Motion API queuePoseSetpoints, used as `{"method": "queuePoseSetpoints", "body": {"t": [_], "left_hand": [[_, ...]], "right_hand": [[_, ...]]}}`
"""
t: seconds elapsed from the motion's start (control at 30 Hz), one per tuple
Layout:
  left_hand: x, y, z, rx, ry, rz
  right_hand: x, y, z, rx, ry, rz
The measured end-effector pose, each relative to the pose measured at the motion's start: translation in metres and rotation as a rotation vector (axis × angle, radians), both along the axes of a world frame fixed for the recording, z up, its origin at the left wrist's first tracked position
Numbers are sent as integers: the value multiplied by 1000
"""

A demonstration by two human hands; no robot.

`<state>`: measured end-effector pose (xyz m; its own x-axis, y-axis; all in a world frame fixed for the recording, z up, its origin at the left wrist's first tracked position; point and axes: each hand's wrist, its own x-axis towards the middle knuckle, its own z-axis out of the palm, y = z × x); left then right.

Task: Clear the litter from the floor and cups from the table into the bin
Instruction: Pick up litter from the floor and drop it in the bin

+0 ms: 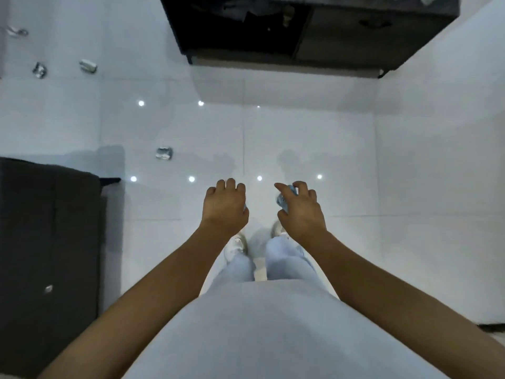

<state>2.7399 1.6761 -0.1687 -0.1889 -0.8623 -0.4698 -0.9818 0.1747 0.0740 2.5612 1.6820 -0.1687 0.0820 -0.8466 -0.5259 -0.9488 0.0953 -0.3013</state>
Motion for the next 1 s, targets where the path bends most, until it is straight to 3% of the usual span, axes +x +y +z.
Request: {"method": "queuePoseSetpoints", "body": {"t": [0.23, 0.67, 1.0], "left_hand": [[-123, 6, 35, -4, 3, -276], [-517, 117, 44, 10, 86, -806], [-744, 157, 47, 47, 105, -1170]], "right_hand": [[-107, 60, 26, -74, -44, -338], [-445, 251, 51, -50, 12, -929], [-621, 323, 53, -31, 28, -1284]]}}
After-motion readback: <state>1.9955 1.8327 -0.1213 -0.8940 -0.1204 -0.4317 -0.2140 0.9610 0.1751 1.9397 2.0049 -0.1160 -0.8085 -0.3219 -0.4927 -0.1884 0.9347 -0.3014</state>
